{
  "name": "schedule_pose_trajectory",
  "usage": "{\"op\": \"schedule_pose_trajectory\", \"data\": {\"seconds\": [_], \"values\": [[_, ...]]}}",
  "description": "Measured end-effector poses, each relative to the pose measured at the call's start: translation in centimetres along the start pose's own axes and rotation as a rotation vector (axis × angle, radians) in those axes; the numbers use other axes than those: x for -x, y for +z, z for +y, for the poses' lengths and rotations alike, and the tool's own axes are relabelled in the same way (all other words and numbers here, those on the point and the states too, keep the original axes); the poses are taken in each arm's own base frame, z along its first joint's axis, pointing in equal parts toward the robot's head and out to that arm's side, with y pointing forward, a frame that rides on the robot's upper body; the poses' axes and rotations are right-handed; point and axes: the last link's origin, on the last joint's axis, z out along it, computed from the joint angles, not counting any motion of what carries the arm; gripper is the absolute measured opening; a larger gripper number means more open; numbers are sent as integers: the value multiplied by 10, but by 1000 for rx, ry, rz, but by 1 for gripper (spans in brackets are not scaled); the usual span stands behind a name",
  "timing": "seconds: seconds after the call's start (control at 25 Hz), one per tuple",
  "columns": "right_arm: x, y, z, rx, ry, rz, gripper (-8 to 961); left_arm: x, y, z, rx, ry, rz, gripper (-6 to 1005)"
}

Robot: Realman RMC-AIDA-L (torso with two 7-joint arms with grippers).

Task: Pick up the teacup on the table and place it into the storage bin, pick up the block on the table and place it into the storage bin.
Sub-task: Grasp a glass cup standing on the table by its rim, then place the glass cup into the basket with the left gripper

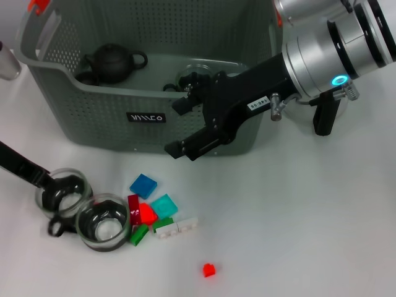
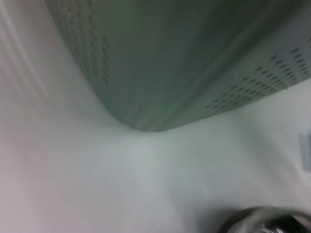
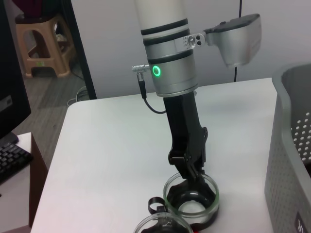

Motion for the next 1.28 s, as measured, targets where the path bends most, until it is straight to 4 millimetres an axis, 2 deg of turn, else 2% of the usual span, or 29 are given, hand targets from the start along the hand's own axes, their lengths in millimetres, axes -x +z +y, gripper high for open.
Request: {"op": "schedule_pose_trajectory", "data": {"seconds": [0.04,0.36,0.52,0.72,0.96,1.04,1.2,1.28], "values": [[0,0,0,1,0,-4,900,0,0,0,-1,-1,1,151],[1,-1,0,0,-2,-8,900,-1,-3,-3,-16,0,7,72],[1,-1,0,-1,-5,-11,900,-1,-13,-9,-25,-5,14,63],[1,-4,-1,-5,1,-20,899,5,-43,-18,20,-51,69,64],[0,-9,-4,-16,9,-35,899,16,-102,-17,261,-64,239,65],[0,-10,-4,-14,11,-34,899,15,-113,-15,317,-54,289,66],[-3,-13,-2,3,13,-22,899,2,-136,-10,422,-20,434,67],[-5,-15,-1,19,20,-8,899,-13,-145,-5,451,13,500,67]]}}
